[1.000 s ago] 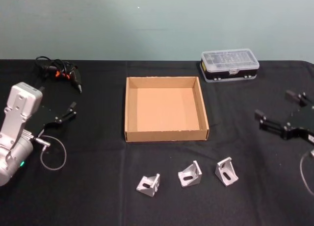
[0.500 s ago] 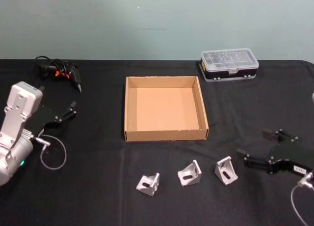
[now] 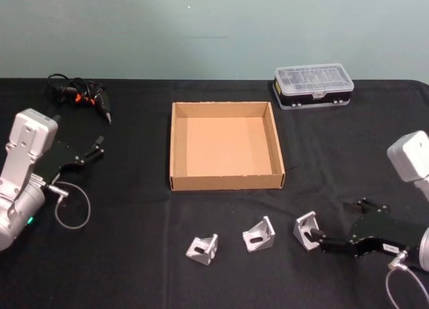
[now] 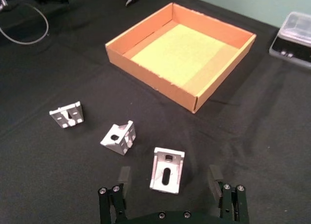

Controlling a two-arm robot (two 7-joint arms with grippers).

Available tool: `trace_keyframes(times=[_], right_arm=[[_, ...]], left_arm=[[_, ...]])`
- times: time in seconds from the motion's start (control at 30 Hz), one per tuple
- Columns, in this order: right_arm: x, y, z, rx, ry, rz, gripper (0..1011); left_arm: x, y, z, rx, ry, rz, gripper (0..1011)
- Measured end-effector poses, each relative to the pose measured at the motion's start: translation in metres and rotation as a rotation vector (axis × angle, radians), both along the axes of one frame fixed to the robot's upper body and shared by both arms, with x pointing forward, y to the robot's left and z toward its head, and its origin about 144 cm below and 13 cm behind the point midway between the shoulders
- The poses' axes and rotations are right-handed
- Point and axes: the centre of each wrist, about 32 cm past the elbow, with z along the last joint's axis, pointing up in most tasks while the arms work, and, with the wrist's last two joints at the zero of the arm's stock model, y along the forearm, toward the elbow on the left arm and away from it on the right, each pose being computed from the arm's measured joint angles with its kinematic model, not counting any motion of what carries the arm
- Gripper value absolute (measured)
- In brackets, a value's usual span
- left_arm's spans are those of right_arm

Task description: Use one hand to pick up the angle iron from the table and place it into the box.

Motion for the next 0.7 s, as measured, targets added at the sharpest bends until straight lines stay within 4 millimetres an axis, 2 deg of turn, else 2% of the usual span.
trace_keyframes(times=[0.7], right_arm=[[0.020, 0.016, -0.018, -0.021, 0.038, 0.008, 1000]], left_arm=[[0.000, 0.000, 0.000, 0.000, 0.000, 0.000, 1000]])
